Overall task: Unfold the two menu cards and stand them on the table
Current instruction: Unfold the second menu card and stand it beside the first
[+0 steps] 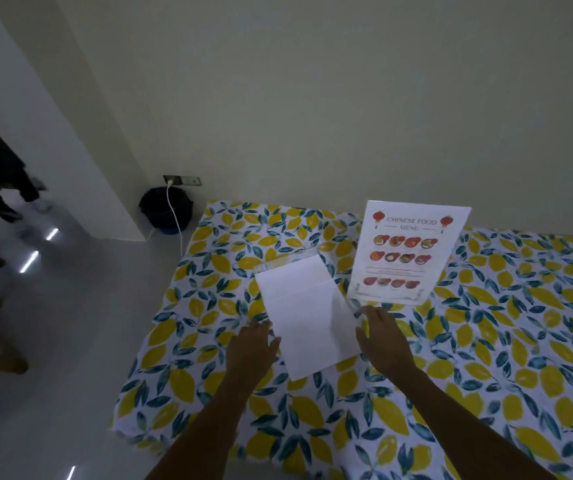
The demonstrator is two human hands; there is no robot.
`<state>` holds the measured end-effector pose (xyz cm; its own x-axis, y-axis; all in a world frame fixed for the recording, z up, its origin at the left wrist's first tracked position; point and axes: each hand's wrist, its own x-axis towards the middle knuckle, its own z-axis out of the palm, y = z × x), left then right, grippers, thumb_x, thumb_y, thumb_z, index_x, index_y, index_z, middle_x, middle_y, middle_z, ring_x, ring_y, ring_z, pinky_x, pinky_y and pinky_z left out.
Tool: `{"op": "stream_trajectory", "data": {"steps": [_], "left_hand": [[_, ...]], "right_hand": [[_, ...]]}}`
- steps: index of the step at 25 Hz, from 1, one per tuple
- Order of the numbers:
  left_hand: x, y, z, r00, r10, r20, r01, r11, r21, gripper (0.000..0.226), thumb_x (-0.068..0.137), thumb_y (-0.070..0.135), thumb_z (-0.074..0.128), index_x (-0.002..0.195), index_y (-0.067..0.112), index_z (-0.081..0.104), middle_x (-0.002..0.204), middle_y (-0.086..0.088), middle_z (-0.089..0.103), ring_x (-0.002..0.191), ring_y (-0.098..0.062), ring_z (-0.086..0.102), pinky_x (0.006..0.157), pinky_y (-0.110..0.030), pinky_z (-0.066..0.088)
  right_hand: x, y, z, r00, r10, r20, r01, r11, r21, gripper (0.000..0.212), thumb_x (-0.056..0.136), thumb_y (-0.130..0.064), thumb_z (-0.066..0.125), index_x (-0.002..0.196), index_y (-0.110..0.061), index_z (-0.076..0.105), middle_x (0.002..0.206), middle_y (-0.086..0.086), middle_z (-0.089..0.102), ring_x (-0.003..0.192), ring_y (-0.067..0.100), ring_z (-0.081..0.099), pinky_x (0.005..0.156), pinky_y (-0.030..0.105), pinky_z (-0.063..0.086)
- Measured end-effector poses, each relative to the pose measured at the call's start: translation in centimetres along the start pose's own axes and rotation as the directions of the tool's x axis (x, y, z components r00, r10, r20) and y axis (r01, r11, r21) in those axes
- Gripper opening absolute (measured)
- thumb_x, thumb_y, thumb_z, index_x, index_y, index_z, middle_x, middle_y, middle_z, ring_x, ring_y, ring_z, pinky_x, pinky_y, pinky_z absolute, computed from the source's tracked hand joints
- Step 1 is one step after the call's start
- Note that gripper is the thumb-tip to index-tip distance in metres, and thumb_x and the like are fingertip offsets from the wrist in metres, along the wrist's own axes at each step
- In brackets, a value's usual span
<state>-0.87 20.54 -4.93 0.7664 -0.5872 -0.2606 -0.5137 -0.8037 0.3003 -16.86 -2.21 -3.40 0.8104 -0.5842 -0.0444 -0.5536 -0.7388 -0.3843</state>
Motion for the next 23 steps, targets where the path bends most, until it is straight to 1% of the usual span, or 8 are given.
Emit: {"op": "stream_trajectory", "data": {"steps": [4,7,9,11,15,19,21,23], "left_hand": [[0.5,-1.3,1.3,0.999,-0.025,0.035,0.024,0.999,0.024,0.055,0.099,0.05,0.038,0.146,0.022,0.041,0.142,-0.004,0.054,0.126,-0.024,0.054,0.101,-0.04,0.046],[2.5,-1.2,2.4,0.999,-0.028,0.046,0.031,0.997,-0.065,0.052,0.099,0.049,0.04,0.143,0.021,0.045,0.139,-0.004,0.055,0.126,-0.024,0.054,0.101,-0.04,0.048],[4.1,-0.8,2.9,0.997,-0.053,0.057,0.06,0.989,-0.136,0.049,0.098,0.046,0.044,0.139,0.02,0.049,0.138,-0.004,0.057,0.125,-0.024,0.055,0.1,-0.04,0.049],[5.5,-0.4,3.2,0.994,-0.09,0.054,0.1,0.972,-0.213,0.045,0.098,0.042,0.045,0.136,0.019,0.051,0.135,-0.004,0.058,0.122,-0.024,0.056,0.1,-0.04,0.048],[7.3,0.6,2.9,0.983,-0.183,-0.011,0.171,0.939,-0.297,0.034,0.097,0.037,0.051,0.124,0.017,0.057,0.114,-0.005,0.068,0.107,-0.026,0.064,0.087,-0.037,0.052],[8.5,-1.1,3.2,0.957,-0.29,-0.003,0.264,0.878,-0.4,0.02,0.096,0.017,0.051,0.103,0.002,0.063,0.092,-0.02,0.069,0.088,-0.037,0.066,0.071,-0.039,0.049],[8.6,-2.6,3.7,0.969,-0.248,0.017,0.234,0.891,-0.389,0.021,0.095,0.01,0.047,0.098,0.013,0.068,0.089,-0.016,0.068,0.081,-0.034,0.064,0.065,-0.031,0.042],[8.6,-4.0,3.3,0.971,-0.226,0.081,0.236,0.831,-0.503,0.029,0.093,0.013,0.047,0.086,0.034,0.065,0.085,-0.006,0.066,0.075,-0.028,0.063,0.062,-0.029,0.046]], "right_hand": [[0.6,-1.0,2.4,0.997,0.041,0.058,-0.041,0.999,-0.002,0.04,0.086,-0.02,0.061,0.124,-0.011,0.054,0.118,0.015,0.056,0.11,0.035,0.054,0.083,0.043,0.051],[2.7,-0.7,4.0,0.985,0.105,0.134,-0.103,0.995,-0.015,0.043,0.085,-0.02,0.062,0.126,-0.012,0.05,0.121,0.016,0.054,0.114,0.035,0.051,0.089,0.045,0.049],[4.2,-0.3,5.3,0.983,0.125,0.134,-0.121,0.992,-0.042,0.044,0.078,-0.014,0.068,0.118,-0.006,0.053,0.111,0.02,0.058,0.103,0.041,0.056,0.085,0.048,0.051],[5.4,-0.8,6.2,0.981,0.156,0.113,-0.15,0.987,-0.054,0.039,0.069,-0.004,0.073,0.104,0.001,0.056,0.095,0.023,0.059,0.085,0.044,0.06,0.074,0.049,0.054],[7.4,-2.3,6.4,0.919,0.371,0.132,-0.384,0.919,0.089,0.034,0.083,-0.016,0.054,0.116,-0.009,0.052,0.113,0.018,0.051,0.1,0.04,0.053,0.082,0.048,0.049],[7.8,-2.5,6.7,0.885,0.414,0.215,-0.449,0.881,0.153,0.04,0.081,-0.012,0.047,0.12,-0.018,0.052,0.113,0.019,0.051,0.097,0.039,0.054,0.08,0.042,0.048],[7.3,-2.3,6.8,0.904,0.372,0.211,-0.407,0.898,0.164,0.047,0.077,-0.005,0.047,0.121,-0.021,0.054,0.104,0.019,0.056,0.085,0.035,0.058,0.072,0.036,0.047],[6.4,-2.4,6.7,0.932,0.29,0.216,-0.329,0.928,0.176,0.053,0.074,-0.002,0.045,0.123,-0.022,0.056,0.102,0.015,0.065,0.077,0.029,0.058,0.067,0.03,0.044]]}}
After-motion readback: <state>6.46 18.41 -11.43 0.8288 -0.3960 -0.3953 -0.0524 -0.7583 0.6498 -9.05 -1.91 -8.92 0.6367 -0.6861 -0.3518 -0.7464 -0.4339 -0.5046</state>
